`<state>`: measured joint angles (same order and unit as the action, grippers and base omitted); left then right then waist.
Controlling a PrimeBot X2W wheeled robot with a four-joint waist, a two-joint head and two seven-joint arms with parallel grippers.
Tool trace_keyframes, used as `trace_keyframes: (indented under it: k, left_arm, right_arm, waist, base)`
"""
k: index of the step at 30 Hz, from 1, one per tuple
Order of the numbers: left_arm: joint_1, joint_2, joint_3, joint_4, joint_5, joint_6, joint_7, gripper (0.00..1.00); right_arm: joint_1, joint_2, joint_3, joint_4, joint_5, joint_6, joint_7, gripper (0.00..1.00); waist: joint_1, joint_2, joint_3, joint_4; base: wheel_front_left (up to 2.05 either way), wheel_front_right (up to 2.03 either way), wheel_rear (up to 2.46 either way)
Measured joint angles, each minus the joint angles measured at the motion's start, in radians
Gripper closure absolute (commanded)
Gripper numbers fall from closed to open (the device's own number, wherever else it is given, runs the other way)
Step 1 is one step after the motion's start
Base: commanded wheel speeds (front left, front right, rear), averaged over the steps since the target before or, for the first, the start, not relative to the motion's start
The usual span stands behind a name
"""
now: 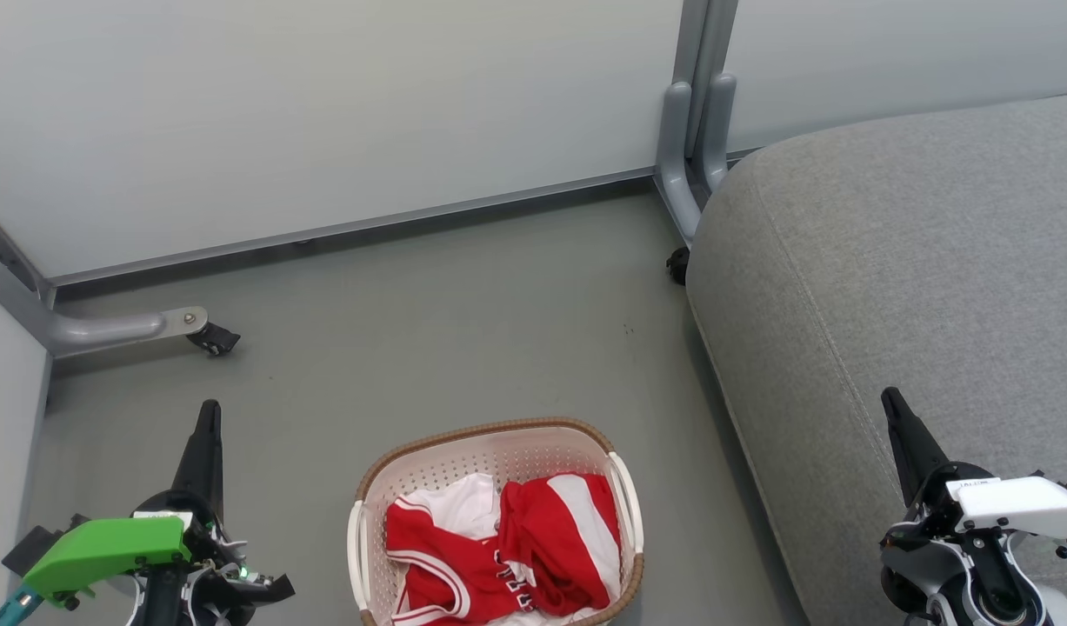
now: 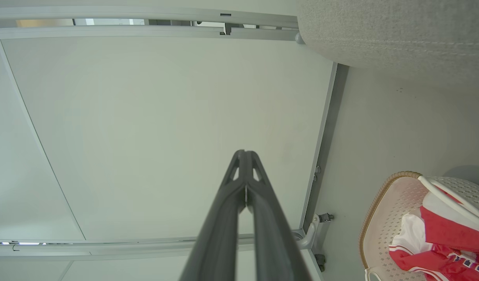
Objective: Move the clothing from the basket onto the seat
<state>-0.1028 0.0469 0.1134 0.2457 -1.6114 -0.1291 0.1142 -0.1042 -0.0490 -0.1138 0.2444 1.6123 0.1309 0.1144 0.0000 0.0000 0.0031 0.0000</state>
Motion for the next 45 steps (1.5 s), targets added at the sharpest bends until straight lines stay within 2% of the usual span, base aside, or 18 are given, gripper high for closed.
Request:
trace_keyframes:
  k: [45]
  left_arm:
    - [0.000,0.000,0.000,0.000,0.000,0.000,0.000,1.00]
  right_arm:
    - [0.000,0.000,0.000,0.000,0.000,0.000,0.000,1.00]
  waist:
    - [0.0000,0.0000,0.000,0.000]
  base:
    - [0.00,0.00,0.00]
